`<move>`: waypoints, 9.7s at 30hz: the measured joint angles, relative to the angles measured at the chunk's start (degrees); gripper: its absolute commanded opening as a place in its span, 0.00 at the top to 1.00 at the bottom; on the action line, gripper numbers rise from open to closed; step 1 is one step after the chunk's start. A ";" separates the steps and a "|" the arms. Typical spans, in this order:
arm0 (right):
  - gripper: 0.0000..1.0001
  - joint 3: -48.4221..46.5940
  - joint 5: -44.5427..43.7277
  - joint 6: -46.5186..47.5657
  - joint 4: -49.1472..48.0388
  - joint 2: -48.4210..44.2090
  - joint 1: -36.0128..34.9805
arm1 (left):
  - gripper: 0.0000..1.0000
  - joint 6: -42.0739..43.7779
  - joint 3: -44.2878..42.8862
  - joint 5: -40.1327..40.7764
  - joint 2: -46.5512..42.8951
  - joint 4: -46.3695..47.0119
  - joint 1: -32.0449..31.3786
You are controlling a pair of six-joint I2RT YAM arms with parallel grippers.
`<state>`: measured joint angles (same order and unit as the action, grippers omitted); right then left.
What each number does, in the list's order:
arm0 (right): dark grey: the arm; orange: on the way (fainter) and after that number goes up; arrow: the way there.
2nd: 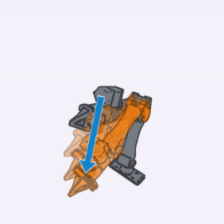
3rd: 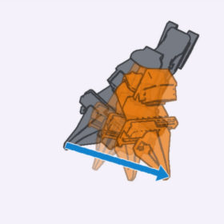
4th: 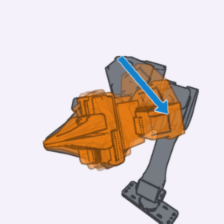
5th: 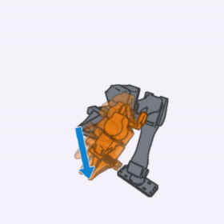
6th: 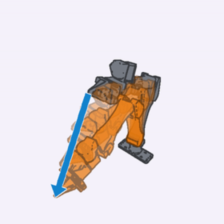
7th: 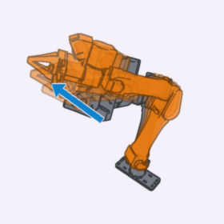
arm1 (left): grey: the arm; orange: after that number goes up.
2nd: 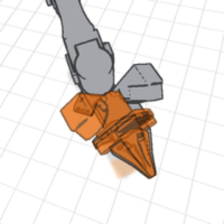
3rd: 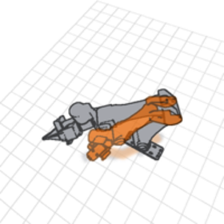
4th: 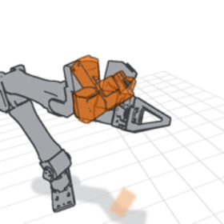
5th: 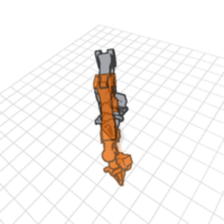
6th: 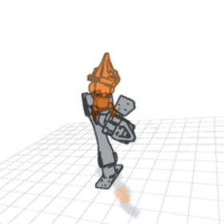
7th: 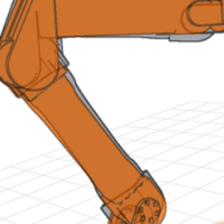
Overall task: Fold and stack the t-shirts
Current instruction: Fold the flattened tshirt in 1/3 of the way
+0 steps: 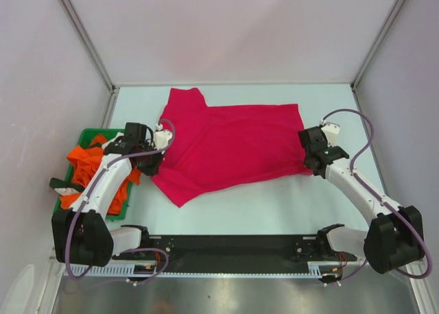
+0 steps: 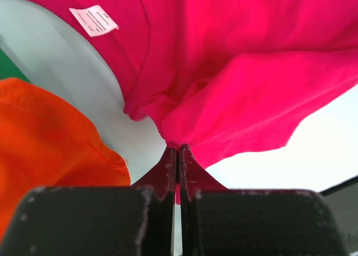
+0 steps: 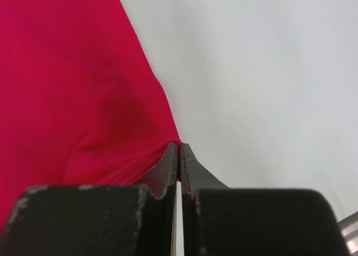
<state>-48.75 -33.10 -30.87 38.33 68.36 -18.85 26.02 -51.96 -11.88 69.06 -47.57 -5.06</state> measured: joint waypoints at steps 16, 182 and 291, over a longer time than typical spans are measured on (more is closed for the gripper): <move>1.00 -5.55 1.66 5.68 -9.09 14.38 5.07 | 1.00 -5.84 -1.11 8.48 9.46 12.41 0.37; 0.34 -20.92 3.48 -1.64 -3.13 30.51 -3.45 | 0.43 -16.55 -17.20 -1.62 29.09 7.04 -5.31; 0.43 -16.09 6.14 3.76 -11.39 28.94 -19.32 | 0.49 -27.50 -45.05 8.15 45.13 9.81 -0.61</move>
<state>-64.84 -26.96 -27.11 26.94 97.30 -38.17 -1.48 -97.01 -3.73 114.19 -37.76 -5.67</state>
